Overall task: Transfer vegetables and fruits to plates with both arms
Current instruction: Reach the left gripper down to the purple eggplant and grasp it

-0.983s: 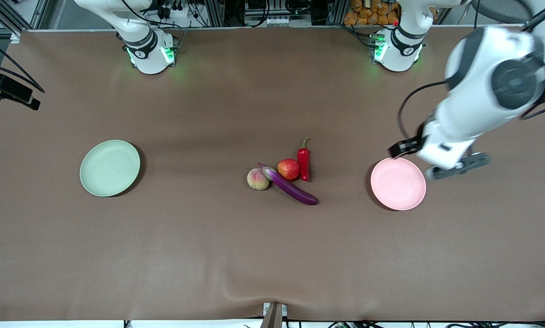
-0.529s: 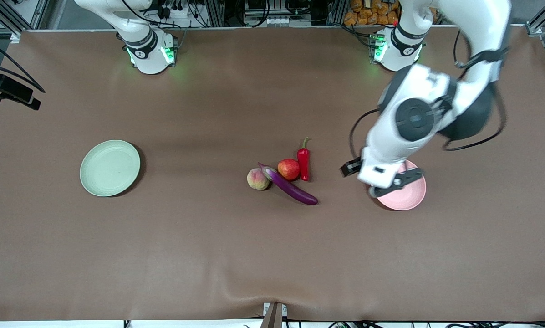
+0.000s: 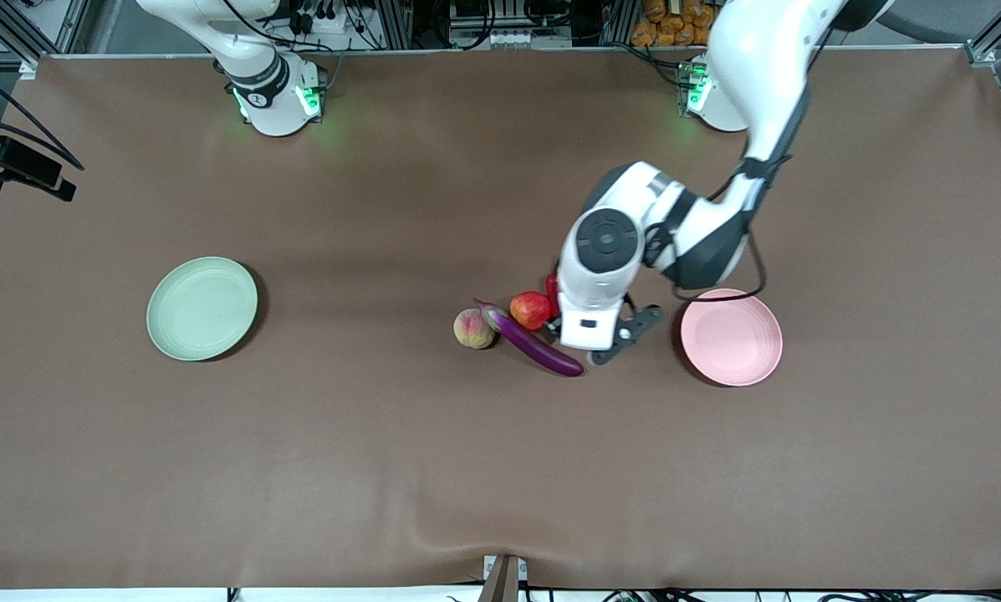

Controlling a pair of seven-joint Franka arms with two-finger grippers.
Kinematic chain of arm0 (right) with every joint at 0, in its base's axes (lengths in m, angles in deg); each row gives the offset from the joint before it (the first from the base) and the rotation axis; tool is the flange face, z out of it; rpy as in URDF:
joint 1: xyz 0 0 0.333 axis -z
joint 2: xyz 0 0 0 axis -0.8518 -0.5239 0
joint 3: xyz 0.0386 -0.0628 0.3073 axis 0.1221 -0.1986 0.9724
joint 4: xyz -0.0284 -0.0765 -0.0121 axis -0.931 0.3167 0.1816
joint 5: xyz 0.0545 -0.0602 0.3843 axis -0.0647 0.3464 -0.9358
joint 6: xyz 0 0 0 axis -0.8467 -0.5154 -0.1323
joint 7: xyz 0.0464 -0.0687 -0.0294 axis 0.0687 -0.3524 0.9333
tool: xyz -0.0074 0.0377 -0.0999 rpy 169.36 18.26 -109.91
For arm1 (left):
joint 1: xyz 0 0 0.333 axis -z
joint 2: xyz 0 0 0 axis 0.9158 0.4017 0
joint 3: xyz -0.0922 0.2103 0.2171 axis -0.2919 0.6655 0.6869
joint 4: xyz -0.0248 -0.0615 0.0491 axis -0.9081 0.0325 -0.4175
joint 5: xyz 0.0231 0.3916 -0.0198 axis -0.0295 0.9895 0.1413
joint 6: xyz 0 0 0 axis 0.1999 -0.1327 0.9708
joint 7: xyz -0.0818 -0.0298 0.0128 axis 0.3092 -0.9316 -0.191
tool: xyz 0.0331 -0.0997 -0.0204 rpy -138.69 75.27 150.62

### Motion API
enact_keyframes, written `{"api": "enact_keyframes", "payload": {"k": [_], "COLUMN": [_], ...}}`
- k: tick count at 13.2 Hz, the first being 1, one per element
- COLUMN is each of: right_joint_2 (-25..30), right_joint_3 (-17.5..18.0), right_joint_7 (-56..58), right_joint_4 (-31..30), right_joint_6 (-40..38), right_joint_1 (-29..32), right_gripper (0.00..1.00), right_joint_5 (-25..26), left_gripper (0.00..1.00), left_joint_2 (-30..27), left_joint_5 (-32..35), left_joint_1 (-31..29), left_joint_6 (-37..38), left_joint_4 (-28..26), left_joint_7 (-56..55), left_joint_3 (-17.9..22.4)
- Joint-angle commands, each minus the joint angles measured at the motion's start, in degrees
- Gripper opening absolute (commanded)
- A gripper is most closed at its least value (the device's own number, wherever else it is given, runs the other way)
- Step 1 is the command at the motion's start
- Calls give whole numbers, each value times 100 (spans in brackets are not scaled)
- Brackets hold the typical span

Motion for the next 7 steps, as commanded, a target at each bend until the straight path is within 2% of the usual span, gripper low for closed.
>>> {"api": "enact_keyframes", "payload": {"k": [1, 3, 7], "right_joint_2": [16, 16, 16], "right_joint_3": [65, 65, 65], "right_joint_7": [25, 25, 25], "right_joint_4": [15, 15, 15], "right_joint_6": [-47, -47, -56], "right_joint_1": [95, 95, 104], "right_gripper": [100, 100, 100], "right_joint_5": [-12, -21, -21], "left_gripper": [100, 100, 100], "left_joint_2": [400, 584, 936], "left_joint_5": [118, 118, 109], "left_joint_1": [120, 182, 182], "left_joint_6": [-382, -734, -1200], "left_joint_4": [359, 359, 367], "left_joint_7": [-842, -1310, -1391], "left_joint_3": [46, 46, 37]}}
